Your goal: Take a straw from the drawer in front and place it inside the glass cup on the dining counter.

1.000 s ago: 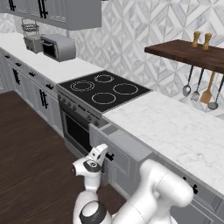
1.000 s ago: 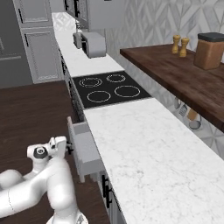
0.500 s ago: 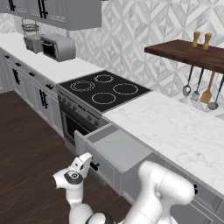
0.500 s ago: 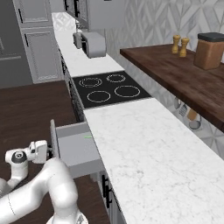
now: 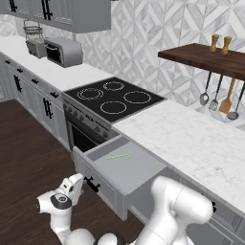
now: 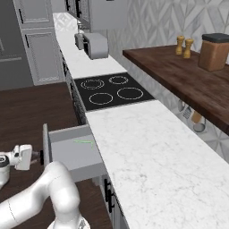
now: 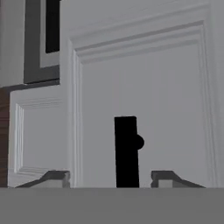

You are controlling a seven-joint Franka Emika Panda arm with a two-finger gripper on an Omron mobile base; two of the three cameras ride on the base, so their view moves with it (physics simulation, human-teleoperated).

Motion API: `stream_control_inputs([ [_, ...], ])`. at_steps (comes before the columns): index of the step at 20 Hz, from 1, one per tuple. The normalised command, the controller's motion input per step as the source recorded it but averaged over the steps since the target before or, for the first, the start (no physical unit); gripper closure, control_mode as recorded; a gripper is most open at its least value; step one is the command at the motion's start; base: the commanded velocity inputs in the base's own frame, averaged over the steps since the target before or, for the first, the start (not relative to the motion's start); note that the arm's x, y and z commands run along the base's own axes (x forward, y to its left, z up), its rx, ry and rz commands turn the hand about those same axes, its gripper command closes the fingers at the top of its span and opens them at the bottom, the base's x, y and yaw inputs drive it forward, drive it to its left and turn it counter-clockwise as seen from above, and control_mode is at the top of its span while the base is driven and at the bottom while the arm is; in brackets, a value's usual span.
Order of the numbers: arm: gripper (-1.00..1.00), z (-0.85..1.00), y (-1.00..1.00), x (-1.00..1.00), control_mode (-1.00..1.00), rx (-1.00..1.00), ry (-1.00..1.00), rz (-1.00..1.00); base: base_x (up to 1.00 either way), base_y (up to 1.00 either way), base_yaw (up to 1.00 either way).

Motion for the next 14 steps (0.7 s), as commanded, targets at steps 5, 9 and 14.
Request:
stream_control_inputs([
  [5,-1.00,0.50,0.29,-0.36,-1.00,0.32,0.27,0.02,0.00,0.00,0.00],
  [9,-1.00,1.00,-0.04,-0.44,-1.00,0.35,0.03,0.00,0.00,0.00,0.00],
  [14,-1.00,0.97,-0.69,-0.12,-1.00,0.28,0.00,-0.03,0.00,0.00,0.00],
])
